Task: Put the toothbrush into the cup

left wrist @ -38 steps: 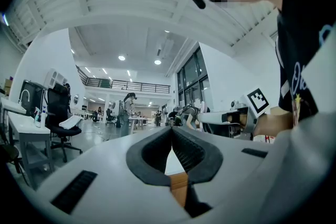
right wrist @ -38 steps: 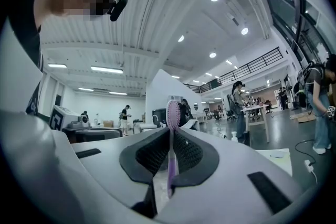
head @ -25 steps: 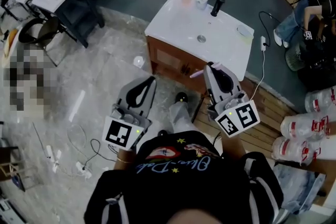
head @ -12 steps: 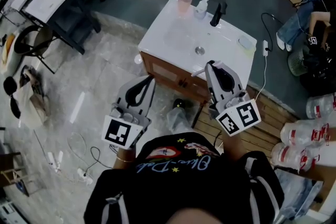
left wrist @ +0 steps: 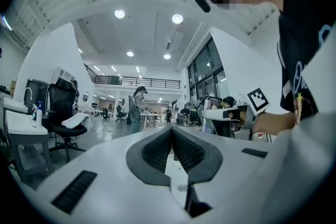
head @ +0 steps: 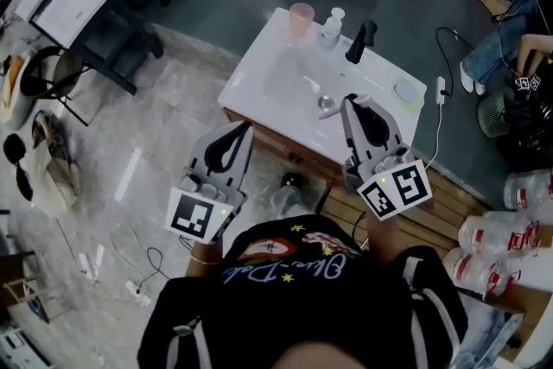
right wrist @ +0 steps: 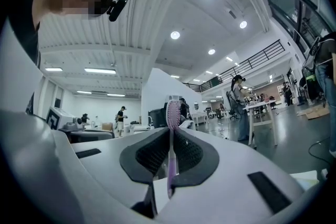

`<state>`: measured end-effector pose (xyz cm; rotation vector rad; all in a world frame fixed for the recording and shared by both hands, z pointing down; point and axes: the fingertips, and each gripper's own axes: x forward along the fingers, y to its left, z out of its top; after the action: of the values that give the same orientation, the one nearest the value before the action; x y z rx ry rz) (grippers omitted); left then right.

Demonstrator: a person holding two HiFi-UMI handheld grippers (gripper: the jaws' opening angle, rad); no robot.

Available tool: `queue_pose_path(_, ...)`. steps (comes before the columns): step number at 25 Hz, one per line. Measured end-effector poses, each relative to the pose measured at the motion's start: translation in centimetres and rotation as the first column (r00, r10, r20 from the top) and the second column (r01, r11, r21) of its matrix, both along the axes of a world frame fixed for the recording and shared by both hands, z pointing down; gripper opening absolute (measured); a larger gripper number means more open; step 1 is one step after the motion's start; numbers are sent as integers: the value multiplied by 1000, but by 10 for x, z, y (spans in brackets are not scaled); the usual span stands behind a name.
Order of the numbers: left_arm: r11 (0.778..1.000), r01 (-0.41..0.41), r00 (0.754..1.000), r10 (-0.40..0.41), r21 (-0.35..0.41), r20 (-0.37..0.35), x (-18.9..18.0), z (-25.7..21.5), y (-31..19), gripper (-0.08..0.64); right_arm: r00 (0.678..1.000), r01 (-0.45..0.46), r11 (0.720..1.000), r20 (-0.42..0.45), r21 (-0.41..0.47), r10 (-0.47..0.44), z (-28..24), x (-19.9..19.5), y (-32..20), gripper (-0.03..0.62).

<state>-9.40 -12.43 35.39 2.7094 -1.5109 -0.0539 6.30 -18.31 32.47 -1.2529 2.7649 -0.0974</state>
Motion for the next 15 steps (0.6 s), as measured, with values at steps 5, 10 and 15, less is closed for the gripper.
queue_pose_path(5, 1000, 17, 1000, -17, -2, 6, 7, 0, -34, 3, 1000, 8, 1000, 8, 2, -8, -1, 8, -36, 15)
queue_pose_path(10, 1000, 29, 1000, -29, 3, 12, 16, -2, -66, 3, 1000, 14, 1000, 12, 12, -14, -2, 17, -70, 15)
queue_pose_path(15, 999, 33, 999, -33, 10, 26, 26, -1, -95, 3, 1000, 21, 999, 18, 25, -22, -2, 22, -101, 15)
